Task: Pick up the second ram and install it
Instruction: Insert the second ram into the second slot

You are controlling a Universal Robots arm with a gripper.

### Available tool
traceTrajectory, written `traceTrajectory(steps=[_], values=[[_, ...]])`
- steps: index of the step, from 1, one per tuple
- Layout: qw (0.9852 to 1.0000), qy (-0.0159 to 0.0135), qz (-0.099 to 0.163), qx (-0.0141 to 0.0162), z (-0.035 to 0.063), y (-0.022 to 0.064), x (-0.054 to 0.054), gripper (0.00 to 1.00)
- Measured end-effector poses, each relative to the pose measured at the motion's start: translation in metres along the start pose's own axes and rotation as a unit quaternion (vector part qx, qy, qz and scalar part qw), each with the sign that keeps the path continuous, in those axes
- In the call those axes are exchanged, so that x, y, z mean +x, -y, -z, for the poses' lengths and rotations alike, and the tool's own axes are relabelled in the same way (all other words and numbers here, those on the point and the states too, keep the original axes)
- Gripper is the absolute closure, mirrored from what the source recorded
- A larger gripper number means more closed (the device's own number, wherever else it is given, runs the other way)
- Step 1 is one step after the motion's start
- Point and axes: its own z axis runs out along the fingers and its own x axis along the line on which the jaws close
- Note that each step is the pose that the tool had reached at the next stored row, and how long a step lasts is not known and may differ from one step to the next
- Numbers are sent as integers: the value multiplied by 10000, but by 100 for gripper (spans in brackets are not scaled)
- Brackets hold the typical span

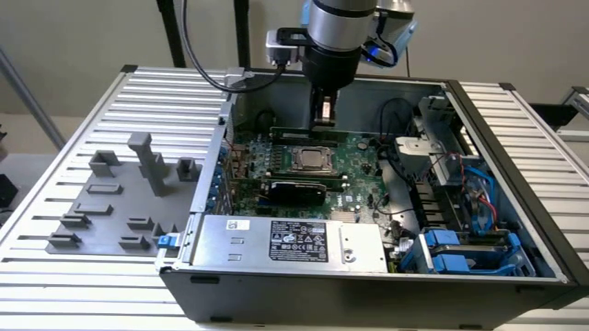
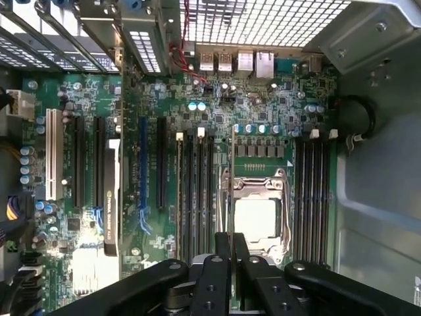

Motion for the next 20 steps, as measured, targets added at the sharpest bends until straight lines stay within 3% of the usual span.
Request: traceTrajectory(steps=[20], values=[[10000, -6, 2, 15, -353, 36, 75, 100]])
